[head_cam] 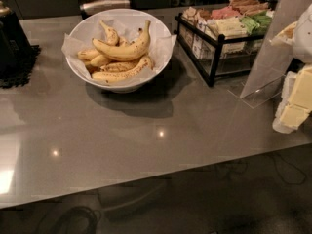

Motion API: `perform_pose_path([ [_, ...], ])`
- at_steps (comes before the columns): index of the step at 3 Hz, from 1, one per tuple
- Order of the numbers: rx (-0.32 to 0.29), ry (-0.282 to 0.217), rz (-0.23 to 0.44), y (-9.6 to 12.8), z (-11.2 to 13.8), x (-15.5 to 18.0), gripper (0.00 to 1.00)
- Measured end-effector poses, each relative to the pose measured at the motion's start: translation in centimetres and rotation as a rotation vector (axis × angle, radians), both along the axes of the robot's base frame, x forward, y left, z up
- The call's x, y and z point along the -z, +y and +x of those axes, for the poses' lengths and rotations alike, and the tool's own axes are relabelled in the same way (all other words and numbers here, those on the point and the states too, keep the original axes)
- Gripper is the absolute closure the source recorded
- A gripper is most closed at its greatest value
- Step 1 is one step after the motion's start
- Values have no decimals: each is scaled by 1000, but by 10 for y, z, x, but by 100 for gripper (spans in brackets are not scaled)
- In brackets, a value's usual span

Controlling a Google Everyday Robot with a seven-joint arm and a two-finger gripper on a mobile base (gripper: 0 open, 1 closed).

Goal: Pick banana from white bowl

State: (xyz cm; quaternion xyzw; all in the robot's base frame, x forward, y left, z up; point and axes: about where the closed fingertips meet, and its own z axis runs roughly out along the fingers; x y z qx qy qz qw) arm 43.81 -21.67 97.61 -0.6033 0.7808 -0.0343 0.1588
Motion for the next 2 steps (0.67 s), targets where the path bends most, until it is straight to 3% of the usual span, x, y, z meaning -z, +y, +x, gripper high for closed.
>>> perform_pose_path([
  [1, 0, 0, 0, 0, 0, 0, 0],
  [2, -52, -31, 53, 15, 19, -6, 0],
])
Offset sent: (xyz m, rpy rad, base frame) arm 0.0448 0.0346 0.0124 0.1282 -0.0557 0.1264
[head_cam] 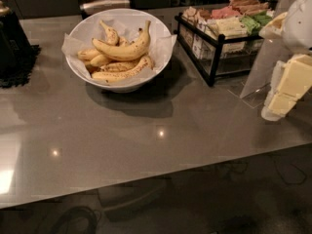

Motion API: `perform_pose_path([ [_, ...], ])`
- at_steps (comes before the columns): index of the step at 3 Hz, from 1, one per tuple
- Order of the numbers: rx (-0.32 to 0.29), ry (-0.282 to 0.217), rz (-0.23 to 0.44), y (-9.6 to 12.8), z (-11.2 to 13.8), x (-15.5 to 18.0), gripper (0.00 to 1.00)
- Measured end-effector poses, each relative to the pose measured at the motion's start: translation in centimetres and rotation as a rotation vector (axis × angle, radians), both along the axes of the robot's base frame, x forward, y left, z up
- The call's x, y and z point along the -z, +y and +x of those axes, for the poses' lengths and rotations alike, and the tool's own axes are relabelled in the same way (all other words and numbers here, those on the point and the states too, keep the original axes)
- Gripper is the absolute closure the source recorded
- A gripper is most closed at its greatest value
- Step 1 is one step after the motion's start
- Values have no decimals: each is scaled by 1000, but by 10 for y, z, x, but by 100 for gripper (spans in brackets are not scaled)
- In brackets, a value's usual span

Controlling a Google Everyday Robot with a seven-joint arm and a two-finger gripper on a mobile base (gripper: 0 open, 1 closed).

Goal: Pick banana from white bowl

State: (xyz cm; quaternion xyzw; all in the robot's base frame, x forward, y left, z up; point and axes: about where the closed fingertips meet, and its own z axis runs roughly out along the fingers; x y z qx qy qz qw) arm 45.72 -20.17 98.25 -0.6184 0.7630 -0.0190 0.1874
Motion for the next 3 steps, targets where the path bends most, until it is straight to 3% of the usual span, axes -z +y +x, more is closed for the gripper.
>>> perform_pose_path([
  [1, -139, -1, 107, 47, 43, -2, 0],
  [2, -302, 25, 225, 116, 86, -5, 0],
  [3, -309, 0, 243, 124, 96, -13, 0],
])
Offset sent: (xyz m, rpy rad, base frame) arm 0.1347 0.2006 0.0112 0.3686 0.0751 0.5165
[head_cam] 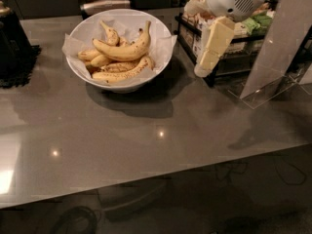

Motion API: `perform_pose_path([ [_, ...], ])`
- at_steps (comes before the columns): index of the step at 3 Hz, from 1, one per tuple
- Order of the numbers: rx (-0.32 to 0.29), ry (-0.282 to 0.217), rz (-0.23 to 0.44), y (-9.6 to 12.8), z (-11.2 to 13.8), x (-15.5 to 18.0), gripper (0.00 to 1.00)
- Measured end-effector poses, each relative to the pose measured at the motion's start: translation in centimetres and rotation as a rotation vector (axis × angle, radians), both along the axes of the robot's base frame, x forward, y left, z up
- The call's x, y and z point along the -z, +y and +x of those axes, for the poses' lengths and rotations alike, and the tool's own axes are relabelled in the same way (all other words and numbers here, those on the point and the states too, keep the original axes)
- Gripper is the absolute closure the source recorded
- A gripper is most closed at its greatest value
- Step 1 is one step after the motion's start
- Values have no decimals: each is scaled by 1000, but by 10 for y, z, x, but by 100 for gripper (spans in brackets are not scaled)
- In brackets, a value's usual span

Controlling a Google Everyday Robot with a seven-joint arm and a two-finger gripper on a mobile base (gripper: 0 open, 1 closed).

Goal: Pick banana from white bowl

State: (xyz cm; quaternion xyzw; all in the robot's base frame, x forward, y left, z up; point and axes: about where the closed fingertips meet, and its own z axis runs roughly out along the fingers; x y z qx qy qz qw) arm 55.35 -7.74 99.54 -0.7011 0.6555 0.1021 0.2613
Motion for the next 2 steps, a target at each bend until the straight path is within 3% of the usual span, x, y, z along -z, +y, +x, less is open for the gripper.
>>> perform_pose_path([
  [1, 29, -1, 32, -4, 1, 4, 0],
  [2, 3, -1, 53, 6, 24, 6, 0],
])
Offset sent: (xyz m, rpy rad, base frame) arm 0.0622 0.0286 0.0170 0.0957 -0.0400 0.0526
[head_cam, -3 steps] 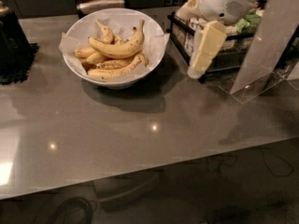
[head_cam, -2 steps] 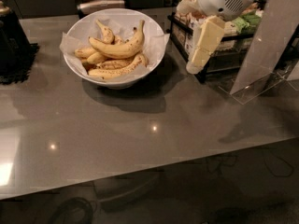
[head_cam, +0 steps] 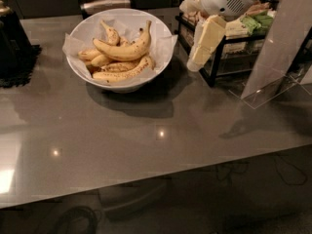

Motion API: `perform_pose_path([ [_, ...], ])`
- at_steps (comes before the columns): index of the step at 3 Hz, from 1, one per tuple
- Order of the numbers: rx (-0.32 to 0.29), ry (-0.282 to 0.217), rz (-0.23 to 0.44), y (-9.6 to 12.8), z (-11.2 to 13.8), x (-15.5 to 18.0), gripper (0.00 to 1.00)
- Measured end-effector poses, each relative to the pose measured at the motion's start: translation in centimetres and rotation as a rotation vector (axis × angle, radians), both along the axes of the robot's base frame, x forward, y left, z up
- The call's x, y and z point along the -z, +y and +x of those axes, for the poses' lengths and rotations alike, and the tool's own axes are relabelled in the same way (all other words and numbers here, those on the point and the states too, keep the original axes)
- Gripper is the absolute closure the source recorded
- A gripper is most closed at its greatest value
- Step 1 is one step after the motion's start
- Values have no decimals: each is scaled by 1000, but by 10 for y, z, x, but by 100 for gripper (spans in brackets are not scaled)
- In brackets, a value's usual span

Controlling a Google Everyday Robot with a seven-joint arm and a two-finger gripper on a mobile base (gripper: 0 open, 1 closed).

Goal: Pick banana from white bowl

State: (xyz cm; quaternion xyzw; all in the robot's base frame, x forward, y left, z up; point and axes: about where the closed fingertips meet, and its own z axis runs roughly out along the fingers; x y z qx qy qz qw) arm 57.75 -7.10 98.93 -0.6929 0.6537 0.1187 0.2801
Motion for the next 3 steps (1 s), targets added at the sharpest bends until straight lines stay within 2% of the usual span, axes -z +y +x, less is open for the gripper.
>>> perform_pose_path([
  [1, -76, -28, -20, 32, 32, -12, 0],
  [2, -151, -52, -53, 74, 60, -20, 0],
  [3, -200, -42, -36, 114, 81, -12, 0],
])
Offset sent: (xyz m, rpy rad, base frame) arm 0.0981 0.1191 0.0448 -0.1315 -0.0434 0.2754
